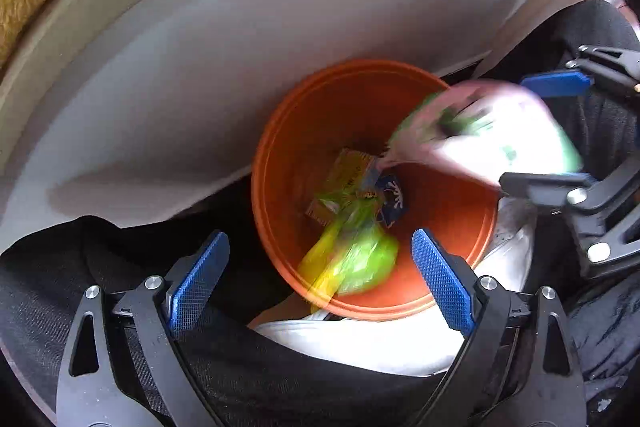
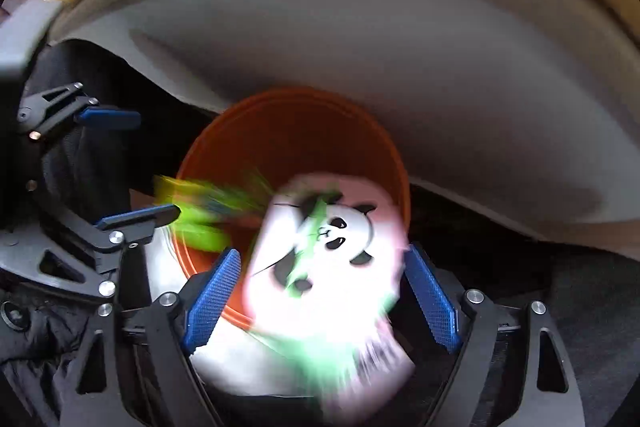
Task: Collect trash
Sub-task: 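Carry the bag and pouch to the orange bucket and open both grippers, then raise both open grippers from the bucket back over the bed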
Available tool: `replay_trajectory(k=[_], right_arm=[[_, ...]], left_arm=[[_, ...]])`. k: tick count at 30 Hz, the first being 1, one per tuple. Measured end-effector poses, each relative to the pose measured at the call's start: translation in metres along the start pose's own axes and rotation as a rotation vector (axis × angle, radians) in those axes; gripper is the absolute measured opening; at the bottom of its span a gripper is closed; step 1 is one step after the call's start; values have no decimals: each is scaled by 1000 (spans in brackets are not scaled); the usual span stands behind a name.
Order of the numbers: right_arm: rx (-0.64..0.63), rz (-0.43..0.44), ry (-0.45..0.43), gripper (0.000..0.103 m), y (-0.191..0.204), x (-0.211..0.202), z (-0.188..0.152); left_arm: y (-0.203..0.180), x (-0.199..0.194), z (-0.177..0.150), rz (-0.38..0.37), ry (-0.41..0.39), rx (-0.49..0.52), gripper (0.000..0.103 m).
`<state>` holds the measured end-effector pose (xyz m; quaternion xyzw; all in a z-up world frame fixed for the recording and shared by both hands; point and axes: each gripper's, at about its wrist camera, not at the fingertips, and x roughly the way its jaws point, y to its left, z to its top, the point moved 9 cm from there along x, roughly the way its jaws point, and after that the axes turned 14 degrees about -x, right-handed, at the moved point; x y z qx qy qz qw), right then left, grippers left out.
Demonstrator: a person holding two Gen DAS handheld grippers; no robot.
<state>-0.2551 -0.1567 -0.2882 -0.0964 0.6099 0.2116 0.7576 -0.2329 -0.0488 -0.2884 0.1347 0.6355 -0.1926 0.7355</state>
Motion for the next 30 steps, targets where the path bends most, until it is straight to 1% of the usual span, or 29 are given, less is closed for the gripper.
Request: replay_trajectory(k=[2, 5, 10, 14, 18, 22, 24, 27, 30], right_arm=[[6, -7, -14, 82, -4, -8, 1], [21, -14, -30, 82, -10, -19, 2], [37, -32, -50, 82, -27, -39, -5], [0, -49, -91, 82, -28, -68, -7], [-40, -62, -181, 82, -34, -112, -4], [-52, -100, -304, 82, -43, -155, 8], [-49, -119, -366, 82, -56, -177, 19], [-21, -172, -436, 82, -75, -192, 37], [57, -195, -516, 84, -93, -201, 58]], left_arm=[[1, 0, -1, -15, 12, -14, 90], [6, -2, 1, -24, 5, -30, 90], [11, -17, 1, -24, -32, -44, 90], [11, -38, 1, -37, -82, -52, 90], [12, -72, 8, -57, -160, -43, 90], [11, -109, 15, -43, -259, -13, 90], [15, -128, 21, -33, -306, -8, 90], [19, -153, 32, -12, -381, -14, 90], [20, -170, 44, 3, -446, -28, 90]])
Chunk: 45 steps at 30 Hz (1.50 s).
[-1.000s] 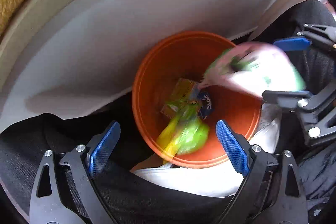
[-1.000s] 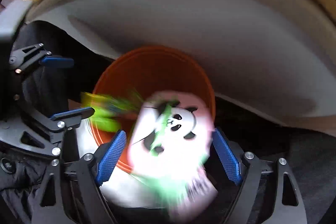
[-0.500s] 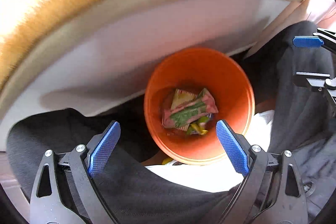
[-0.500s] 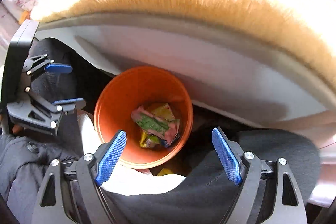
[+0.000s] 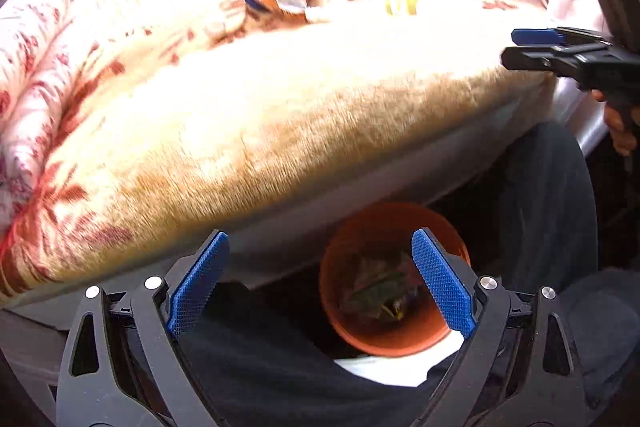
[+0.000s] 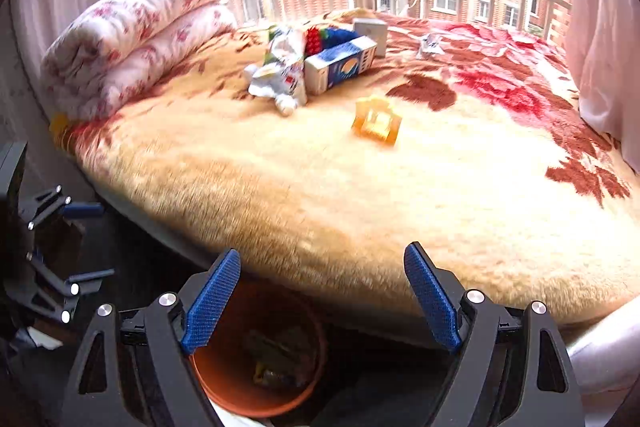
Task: Collect trash
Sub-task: 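Raise both open grippers from the bucket back over the bed, then grasp the yellow toy car with the right gripper while the left grasps the white juice pouch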
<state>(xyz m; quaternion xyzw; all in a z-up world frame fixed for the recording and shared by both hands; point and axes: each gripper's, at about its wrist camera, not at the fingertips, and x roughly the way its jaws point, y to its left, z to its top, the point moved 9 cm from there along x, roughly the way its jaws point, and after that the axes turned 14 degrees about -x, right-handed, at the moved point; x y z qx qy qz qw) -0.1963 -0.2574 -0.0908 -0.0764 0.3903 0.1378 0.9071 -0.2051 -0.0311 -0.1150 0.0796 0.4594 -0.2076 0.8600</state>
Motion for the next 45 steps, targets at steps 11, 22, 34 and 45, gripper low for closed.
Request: replay_trajectory(k=[11, 22, 34, 45], right_arm=[[175, -130, -65, 85, -59, 80, 72], [316, -148, -3, 62, -80, 141, 77], [289, -115, -67, 44, -71, 125, 74], [341, -97, -94, 44, -88, 99, 50]], left_arm=[[-8, 2, 48, 11, -87, -69, 90], [4, 16, 66, -2, -95, -146, 90], [9, 49, 152, -46, -108, -300, 90], [12, 114, 226, 12, -78, -414, 90]])
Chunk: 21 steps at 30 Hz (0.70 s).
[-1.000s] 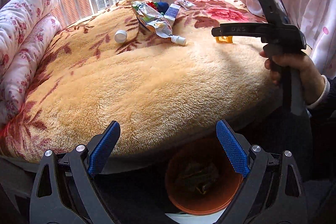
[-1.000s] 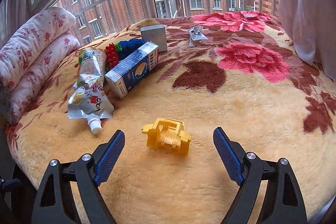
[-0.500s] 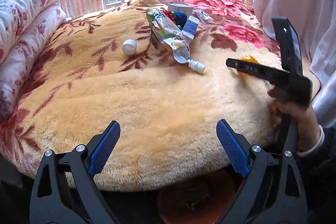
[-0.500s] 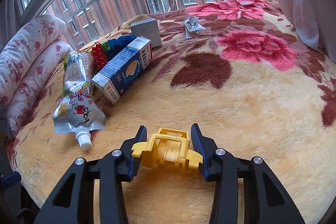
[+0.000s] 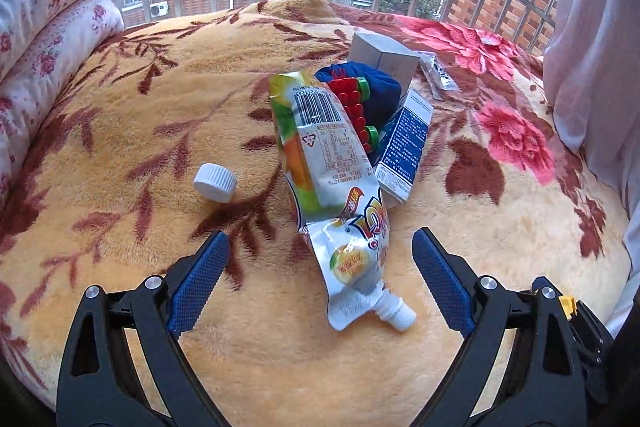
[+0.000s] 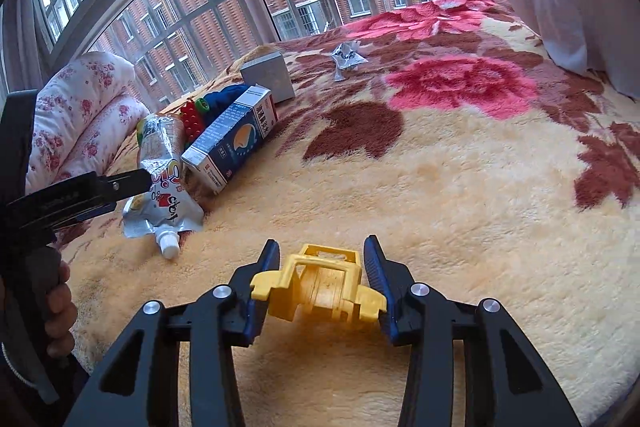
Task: Collect trash
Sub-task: 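Grasp the yellow toy car with the right gripper while the left grasps the white juice pouch, then lift the juice pouch and toy car off the bed toward the bucket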
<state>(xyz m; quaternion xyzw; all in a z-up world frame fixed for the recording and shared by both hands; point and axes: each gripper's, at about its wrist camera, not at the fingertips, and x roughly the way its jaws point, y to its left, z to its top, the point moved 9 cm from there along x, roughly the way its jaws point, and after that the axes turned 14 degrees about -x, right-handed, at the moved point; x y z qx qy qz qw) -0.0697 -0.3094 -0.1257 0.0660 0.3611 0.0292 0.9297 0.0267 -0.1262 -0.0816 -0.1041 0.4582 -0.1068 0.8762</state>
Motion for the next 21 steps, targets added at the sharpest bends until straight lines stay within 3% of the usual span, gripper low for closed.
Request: replay_trajectory(k=[12, 13, 14, 15, 21], right_arm=[[20, 26, -5, 44, -8, 5, -1], [21, 27, -5, 44, -8, 6, -1], [22, 28, -6, 44, -8, 7, -1], [22, 28, -7, 44, -8, 7, -1], [27, 26, -7, 44, -8, 5, 0]], left_arm=[[8, 40, 7, 32, 30, -49, 90], [9, 42, 9, 30, 25, -53, 85], [9, 44, 10, 15, 31, -51, 64], [6, 48, 10, 7, 48, -41, 55], [4, 40, 13, -5, 16, -11, 51]])
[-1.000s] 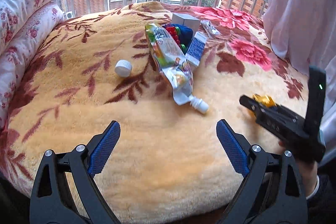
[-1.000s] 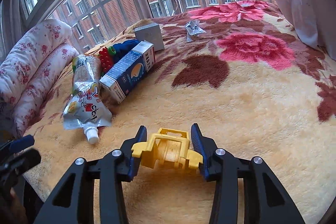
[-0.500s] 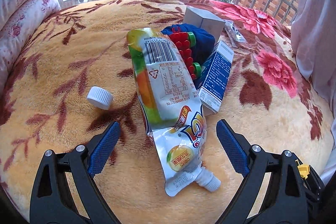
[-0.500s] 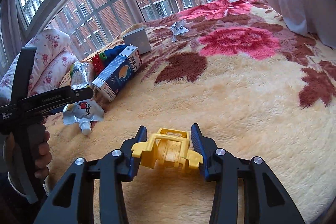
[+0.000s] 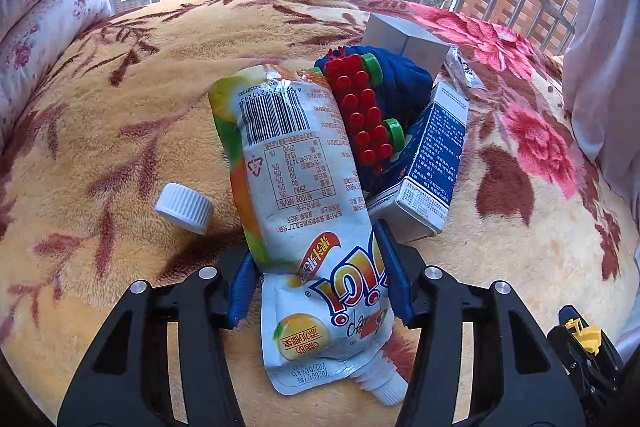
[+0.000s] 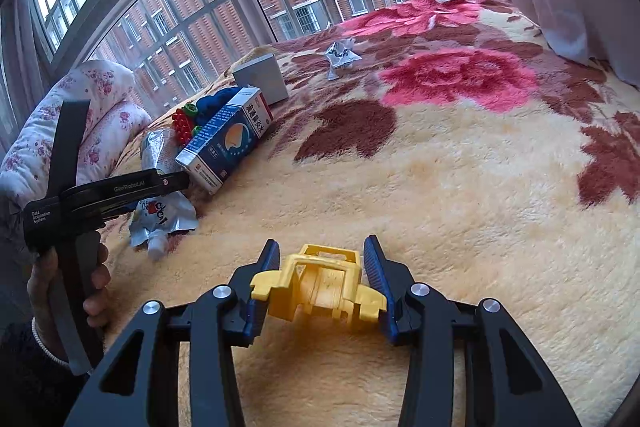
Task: Collect trash
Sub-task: 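Lift the juice pouch and toy car off the bed toward the bucket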
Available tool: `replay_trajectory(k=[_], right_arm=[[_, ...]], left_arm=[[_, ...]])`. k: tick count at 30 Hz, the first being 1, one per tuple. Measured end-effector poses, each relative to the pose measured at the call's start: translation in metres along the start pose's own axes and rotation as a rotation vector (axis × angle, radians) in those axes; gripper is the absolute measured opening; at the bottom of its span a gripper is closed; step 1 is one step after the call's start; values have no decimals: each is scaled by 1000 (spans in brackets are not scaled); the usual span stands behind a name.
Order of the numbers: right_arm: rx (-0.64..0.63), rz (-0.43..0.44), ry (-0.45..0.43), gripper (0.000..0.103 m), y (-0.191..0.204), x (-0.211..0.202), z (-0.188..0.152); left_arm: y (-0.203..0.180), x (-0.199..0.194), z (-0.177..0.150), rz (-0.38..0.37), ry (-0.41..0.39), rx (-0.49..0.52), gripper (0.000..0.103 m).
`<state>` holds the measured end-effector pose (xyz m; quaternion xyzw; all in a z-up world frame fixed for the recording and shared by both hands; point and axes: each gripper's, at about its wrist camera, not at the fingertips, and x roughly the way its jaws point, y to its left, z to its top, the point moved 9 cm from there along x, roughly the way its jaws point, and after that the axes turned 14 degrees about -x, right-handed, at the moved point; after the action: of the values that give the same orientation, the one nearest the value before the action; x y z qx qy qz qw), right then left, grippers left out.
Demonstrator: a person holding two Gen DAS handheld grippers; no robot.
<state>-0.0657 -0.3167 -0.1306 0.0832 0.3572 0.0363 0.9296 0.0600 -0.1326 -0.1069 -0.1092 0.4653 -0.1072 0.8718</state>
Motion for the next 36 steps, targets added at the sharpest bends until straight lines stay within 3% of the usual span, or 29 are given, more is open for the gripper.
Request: replay_trajectory(k=[9, 13, 14, 18, 20, 24, 32, 36], right_arm=[[-24, 8, -21, 44, 15, -20, 4], [-50, 20, -30, 44, 29, -30, 9], [-53, 27, -29, 44, 32, -31, 10], [-73, 47, -40, 44, 47, -44, 11], [-83, 40, -53, 44, 50, -53, 11], [-73, 32, -65, 44, 48, -64, 11], [-96, 38, -79, 44, 56, -81, 6], [-131, 56, -66, 44, 71, -91, -8]], left_arm=[[-1, -83, -12, -79, -103, 51, 49], [0, -102, -20, -56, -117, 115, 49], [2, -95, -22, -18, -91, 133, 49], [18, -64, -48, 121, 157, 215, 49], [25, -64, -58, 172, 181, 271, 49], [39, -79, -63, 159, 193, 254, 49], [53, -149, -69, 28, -2, 167, 49], [53, -178, -88, -20, -86, 167, 49]])
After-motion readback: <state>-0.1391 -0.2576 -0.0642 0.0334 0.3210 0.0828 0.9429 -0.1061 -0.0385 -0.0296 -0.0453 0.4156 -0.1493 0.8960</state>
